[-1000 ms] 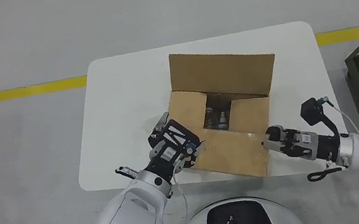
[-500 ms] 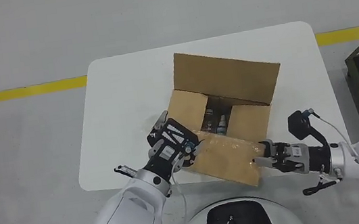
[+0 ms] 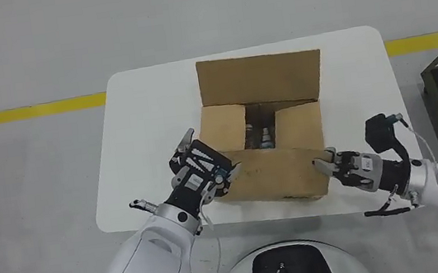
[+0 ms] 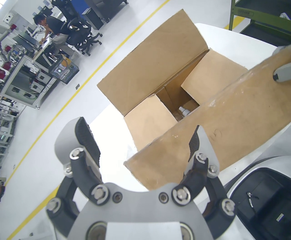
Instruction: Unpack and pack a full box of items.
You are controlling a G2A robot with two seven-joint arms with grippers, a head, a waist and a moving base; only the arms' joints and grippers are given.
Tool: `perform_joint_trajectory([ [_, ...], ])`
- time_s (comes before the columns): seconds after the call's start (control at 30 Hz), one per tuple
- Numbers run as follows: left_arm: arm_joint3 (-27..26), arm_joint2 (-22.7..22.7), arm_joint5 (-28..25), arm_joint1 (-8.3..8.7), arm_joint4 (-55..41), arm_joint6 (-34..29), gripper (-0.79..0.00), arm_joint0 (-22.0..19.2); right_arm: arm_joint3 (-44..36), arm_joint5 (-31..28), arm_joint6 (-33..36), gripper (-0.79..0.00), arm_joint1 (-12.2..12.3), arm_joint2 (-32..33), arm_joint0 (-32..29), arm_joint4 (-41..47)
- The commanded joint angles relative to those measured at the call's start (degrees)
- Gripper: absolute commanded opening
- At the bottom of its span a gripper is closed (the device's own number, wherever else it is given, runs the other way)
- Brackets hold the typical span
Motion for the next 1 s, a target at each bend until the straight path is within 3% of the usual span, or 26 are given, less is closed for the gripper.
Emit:
perform_joint_trajectory([
  [0.0,0.0,0.1,0.3,0.02,-0.1,0.4,0.000,-0.3,-0.1,-1.2,-1.0,-0.785,0.2,1.4,0.8,-1.8],
  [0.37,0.0,1.0,1.5,-0.14,-4.9,5.2,0.000,-4.2,-2.3,-10.4,-10.5,-0.785,0.5,4.2,0.9,-18.5],
  [0.57,0.0,0.7,-0.2,-0.01,-6.5,3.6,0.000,-6.9,-4.0,-13.9,-22.2,-0.785,0.2,3.9,-0.6,-32.2],
  [0.73,0.0,1.1,0.0,0.06,-6.7,0.7,0.000,-7.8,-4.4,-13.0,-32.2,-0.785,-0.1,2.9,-2.6,-46.5],
  [0.97,0.0,5.1,0.5,-0.07,-5.3,-9.4,0.000,-9.7,-4.7,-7.2,-49.1,-0.785,-0.3,1.5,-5.6,-65.5],
])
